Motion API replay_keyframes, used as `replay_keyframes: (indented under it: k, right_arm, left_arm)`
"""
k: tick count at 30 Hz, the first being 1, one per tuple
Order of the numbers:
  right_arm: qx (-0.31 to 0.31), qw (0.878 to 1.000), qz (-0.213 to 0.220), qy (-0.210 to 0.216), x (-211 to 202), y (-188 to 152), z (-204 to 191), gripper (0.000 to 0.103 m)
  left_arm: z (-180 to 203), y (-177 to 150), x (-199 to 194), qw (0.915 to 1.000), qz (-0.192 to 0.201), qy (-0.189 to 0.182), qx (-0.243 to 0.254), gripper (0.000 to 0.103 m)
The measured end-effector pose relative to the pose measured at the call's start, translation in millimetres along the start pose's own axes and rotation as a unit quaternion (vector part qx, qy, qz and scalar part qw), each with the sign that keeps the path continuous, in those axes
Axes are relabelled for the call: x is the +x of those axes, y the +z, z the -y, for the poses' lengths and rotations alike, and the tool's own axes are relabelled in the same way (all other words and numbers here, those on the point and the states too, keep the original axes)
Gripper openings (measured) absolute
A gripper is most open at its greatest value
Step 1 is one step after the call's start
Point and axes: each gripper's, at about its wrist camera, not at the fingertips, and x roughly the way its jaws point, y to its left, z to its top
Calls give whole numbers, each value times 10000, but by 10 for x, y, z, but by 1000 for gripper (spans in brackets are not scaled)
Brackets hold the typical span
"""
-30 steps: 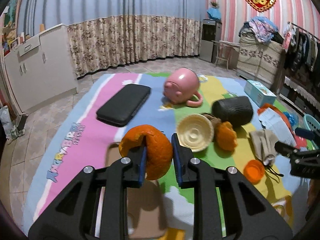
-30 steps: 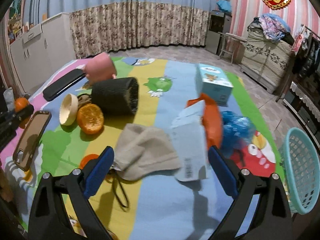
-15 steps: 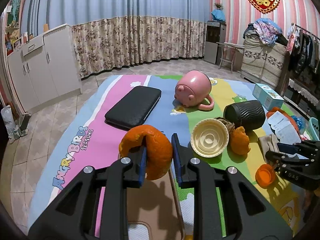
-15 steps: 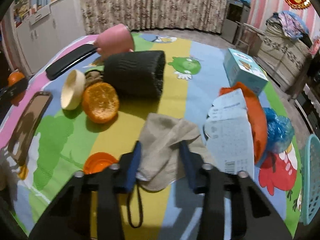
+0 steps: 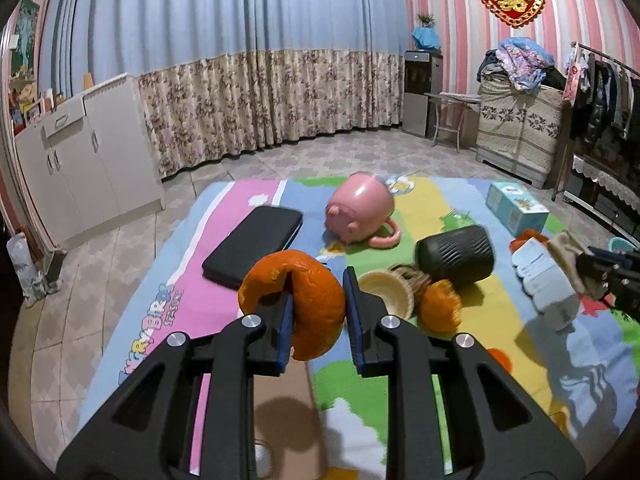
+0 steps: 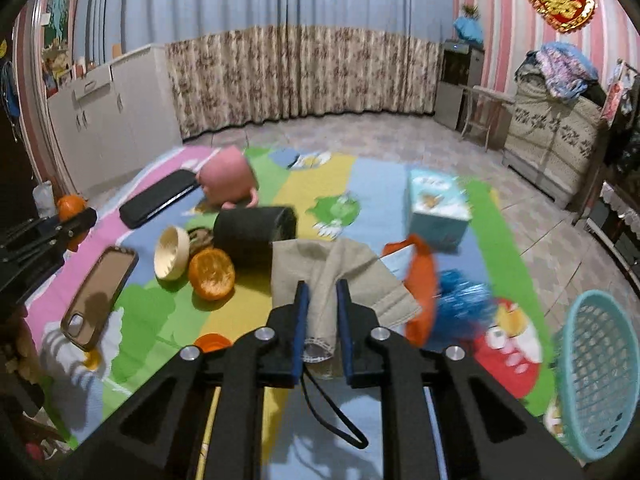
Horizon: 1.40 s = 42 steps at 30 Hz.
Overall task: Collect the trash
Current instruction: 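Carry the orange and beige cloth with both tools to the blue basket, then open the left gripper to drop the orange into the basket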
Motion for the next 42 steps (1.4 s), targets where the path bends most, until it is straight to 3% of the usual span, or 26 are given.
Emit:
replay_keyframes:
  k: [7,20,42]
  right_arm:
    - [255,9990,181,-309,-274,-30,495,15]
    - [787,9927,477,-784,-687,-151,1378,15]
    - [1854,9614,844,-1851,-1283,-652,3052,15]
  left_arm:
    - [339,131,-92,9997,122,-138,152,22]
    - [1157,340,-122,9966,252,-748,247,22]
    - [2973,491,-147,9783,287,-1910,755,22]
